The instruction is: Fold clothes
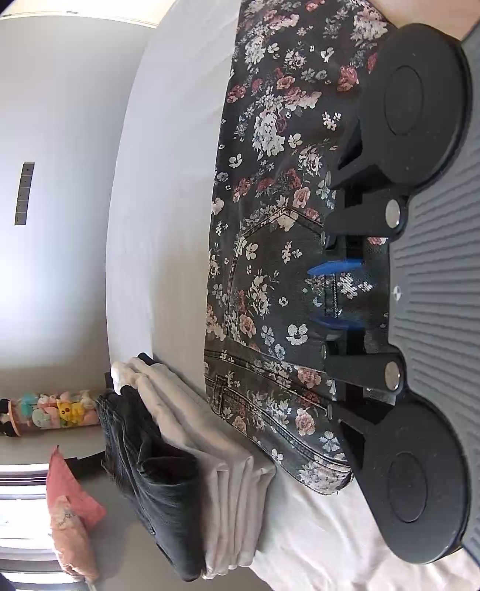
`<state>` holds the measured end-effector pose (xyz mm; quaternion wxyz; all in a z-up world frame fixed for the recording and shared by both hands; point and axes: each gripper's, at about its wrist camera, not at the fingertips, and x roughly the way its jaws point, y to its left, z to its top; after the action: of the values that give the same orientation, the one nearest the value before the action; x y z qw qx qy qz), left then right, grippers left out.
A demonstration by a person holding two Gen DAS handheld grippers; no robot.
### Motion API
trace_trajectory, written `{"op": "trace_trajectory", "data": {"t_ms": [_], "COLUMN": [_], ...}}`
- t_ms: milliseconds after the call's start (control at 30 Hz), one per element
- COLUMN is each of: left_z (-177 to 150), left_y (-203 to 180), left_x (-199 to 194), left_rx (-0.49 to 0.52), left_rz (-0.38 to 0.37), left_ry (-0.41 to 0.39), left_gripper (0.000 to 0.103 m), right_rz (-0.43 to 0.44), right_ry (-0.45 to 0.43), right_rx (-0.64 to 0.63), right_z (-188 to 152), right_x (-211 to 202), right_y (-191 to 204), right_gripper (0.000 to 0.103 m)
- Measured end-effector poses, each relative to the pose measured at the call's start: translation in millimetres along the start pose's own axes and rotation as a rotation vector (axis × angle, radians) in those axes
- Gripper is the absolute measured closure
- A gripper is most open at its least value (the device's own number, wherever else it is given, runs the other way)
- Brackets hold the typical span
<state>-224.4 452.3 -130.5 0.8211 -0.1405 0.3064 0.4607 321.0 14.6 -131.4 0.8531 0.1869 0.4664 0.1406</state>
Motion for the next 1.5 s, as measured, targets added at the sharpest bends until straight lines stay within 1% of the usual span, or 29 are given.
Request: {"op": "trace_trajectory", "data": {"t_ms": [67, 200, 267, 367, 400, 433, 467, 500, 533, 667, 767, 833, 933, 1000, 1067, 1167, 1233, 1367, 1500], "left_z": [-0.7, -0.9, -1.2, -2.1, -2.3, -2.1, -1.9, -1.7, -1.6, 1.5, 3.2, 4.3, 5.7, 5.0, 4.0, 4.2, 5.2, 6.8, 6.8], "left_y": [-0.5, 2.0, 2.8, 2.5, 2.3, 2.0, 1.7, 1.3, 1.0, 4.8, 8.4, 10.4, 12.8, 14.3, 17.2, 19.5, 19.5, 29.4, 34.4], "left_x": [2.8, 9.3, 10.7, 12.3, 12.9, 13.0, 13.0, 13.1, 13.2, 8.3, 2.3, -0.7, -3.6, -2.6, -1.9, -6.6, -10.5, -8.6, -7.1], "left_rx": [0.004, -0.018, -0.021, -0.018, -0.017, -0.015, -0.013, -0.01, -0.008, -0.038, -0.07, -0.09, -0.119, -0.133, -0.16, -0.187, -0.199, -0.326, -0.418], "left_rz": [0.018, 0.031, 0.038, 0.044, 0.045, 0.046, 0.048, 0.05, 0.052, 0.038, 0.006, -0.02, -0.064, -0.073, -0.093, -0.134, -0.162, -0.327, -0.457], "left_ry": [0.004, 0.026, 0.028, 0.034, 0.036, 0.035, 0.035, 0.034, 0.034, 0.012, -0.007, -0.012, -0.006, 0.01, 0.025, 0.009, 0.0, 0.059, 0.07], "left_gripper": [0.073, 0.073, 0.073, 0.073, 0.073, 0.073, 0.073, 0.073, 0.073, 0.073, 0.073, 0.073, 0.073, 0.073, 0.077, 0.077, 0.077, 0.078, 0.078], "right_rz": [0.014, 0.02, 0.031, 0.036, 0.034, 0.03, 0.026, 0.026, 0.029, 0.056, 0.132, 0.197, 0.294, 0.353, 0.415, 0.496, 0.535, 0.586, 0.61], "right_ry": [-0.002, 0.01, -0.001, -0.021, -0.025, -0.026, -0.027, -0.028, -0.032, -0.077, -0.124, -0.142, -0.153, -0.152, -0.143, -0.121, -0.09, -0.035, 0.037], "right_rx": [0.017, 0.058, 0.067, 0.038, 0.029, 0.024, 0.023, 0.022, 0.015, -0.035, -0.086, -0.144, -0.221, -0.258, -0.293, -0.34, -0.377, -0.468, -0.582], "right_z": [3.3, 6.7, 5.9, 5.2, 5.1, 5.4, 6.0, 6.6, 7.5, 11.4, 14.3, 12.1, -0.1, -13.5, -32.5, -66.7, -98.2, -166.1, -236.8], "right_x": [9.2, 27.8, 34.0, 39.7, 40.8, 41.0, 40.0, 38.2, 35.0, 10.6, -20.7, -44.5, -78.9, -99.6, -118.5, -139.7, -146.0, -146.4, -137.2], "right_y": [-4.7, -14.8, -18.7, -16.0, -13.8, -10.8, -8.6, -7.7, -6.2, 7.8, 34.1, 60.7, 108.9, 140.8, 174.1, 220.1, 250.2, 290.6, 314.2], "right_gripper": [0.061, 0.062, 0.063, 0.066, 0.068, 0.073, 0.074, 0.08, 0.084, 0.086, 0.087, 0.087, 0.087, 0.087, 0.087, 0.087, 0.088, 0.088, 0.088]}}
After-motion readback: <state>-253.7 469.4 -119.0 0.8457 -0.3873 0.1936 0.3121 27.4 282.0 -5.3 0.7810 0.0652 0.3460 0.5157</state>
